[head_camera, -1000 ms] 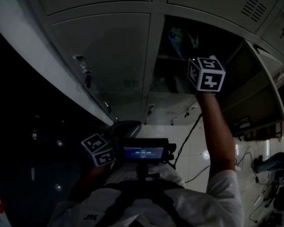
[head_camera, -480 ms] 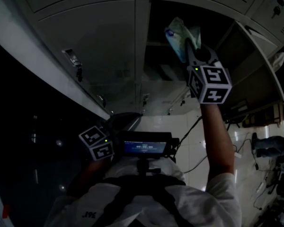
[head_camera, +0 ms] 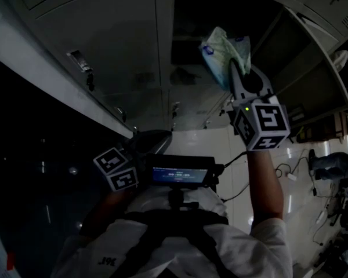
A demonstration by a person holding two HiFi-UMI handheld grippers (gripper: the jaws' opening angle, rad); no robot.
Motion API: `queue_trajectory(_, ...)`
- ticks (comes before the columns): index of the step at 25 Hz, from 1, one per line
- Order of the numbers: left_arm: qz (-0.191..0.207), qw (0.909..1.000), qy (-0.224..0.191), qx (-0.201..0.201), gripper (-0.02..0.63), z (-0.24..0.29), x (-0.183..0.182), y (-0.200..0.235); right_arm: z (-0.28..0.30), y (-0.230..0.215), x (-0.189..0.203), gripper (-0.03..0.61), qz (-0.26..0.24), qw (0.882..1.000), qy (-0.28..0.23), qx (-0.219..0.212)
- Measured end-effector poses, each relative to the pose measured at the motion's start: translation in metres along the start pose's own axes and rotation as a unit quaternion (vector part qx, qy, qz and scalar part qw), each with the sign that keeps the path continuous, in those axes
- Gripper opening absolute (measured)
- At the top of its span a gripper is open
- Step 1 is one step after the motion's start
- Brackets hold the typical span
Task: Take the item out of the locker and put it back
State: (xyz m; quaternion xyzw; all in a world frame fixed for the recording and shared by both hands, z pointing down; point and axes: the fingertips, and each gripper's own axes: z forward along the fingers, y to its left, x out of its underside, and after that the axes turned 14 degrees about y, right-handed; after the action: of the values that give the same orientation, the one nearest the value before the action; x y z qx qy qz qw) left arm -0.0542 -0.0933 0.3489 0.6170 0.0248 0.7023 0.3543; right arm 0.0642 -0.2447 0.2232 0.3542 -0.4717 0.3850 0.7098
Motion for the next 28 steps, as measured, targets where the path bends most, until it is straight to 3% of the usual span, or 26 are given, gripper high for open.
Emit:
queue_trajectory(17,-0.008,0.9999,0.012,0.002,-0.008,0.001,0.007,-0.002,-0.042,0.025,0.075,0.028,0.085,0.996,0.037,-0.017)
queue_trajectory(28,-0.013,0.9998,0.016,-0.007,-0.007,0.001,0.010,0.005,-0.050,0.047,0.122,0.028,0.105,0.991,0.066,-0.040)
